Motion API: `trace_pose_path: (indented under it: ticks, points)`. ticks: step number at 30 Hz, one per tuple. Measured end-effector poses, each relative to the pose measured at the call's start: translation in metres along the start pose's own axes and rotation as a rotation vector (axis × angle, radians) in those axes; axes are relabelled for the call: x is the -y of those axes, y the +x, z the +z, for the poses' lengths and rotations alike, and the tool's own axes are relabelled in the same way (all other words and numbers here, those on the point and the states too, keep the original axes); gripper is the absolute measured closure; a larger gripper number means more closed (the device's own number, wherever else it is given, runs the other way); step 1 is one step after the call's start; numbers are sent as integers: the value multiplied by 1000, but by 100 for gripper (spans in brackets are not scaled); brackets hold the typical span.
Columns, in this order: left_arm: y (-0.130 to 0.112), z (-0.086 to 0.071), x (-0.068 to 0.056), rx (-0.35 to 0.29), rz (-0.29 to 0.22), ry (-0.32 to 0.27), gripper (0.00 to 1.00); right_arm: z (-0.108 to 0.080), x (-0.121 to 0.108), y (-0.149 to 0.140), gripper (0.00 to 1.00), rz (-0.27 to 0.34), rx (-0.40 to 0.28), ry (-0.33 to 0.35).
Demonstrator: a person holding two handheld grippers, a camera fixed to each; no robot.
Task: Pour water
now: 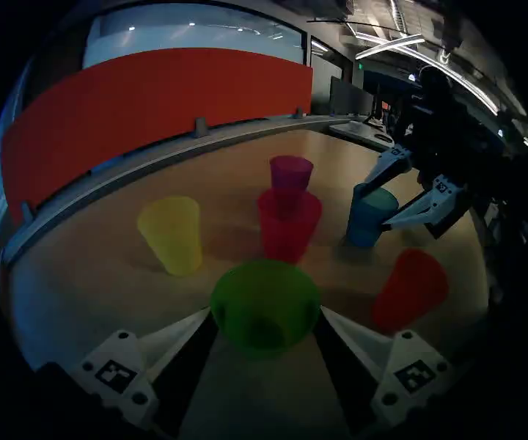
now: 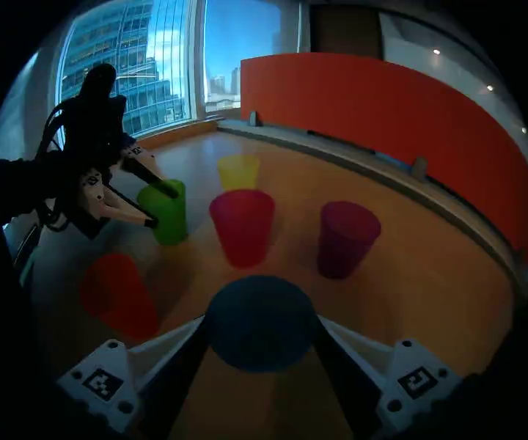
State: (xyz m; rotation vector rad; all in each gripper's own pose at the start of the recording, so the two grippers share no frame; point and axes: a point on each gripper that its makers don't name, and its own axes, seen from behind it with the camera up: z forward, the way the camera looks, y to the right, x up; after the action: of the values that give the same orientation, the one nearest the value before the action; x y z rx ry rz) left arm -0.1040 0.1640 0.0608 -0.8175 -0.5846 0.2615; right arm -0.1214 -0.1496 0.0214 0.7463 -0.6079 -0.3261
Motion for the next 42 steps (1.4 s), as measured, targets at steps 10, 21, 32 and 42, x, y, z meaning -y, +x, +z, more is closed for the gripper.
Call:
trace_pose_path:
  ticks: [10, 21, 32, 42]
  points:
    - [4, -2, 1, -8, -4, 7, 14, 0, 1, -1, 9, -20, -5, -4]
    - [18, -14, 2, -40, -8, 20, 14, -13, -1, 17, 10, -18, -59, -26]
    - [58, -44, 5, -145, -13, 56, 14, -43, -6, 56, 10, 11, -148, -54]
    - [102, -81, 3, -271, -8, 93, 14, -71, 3, 89, 10, -3, -230, -60]
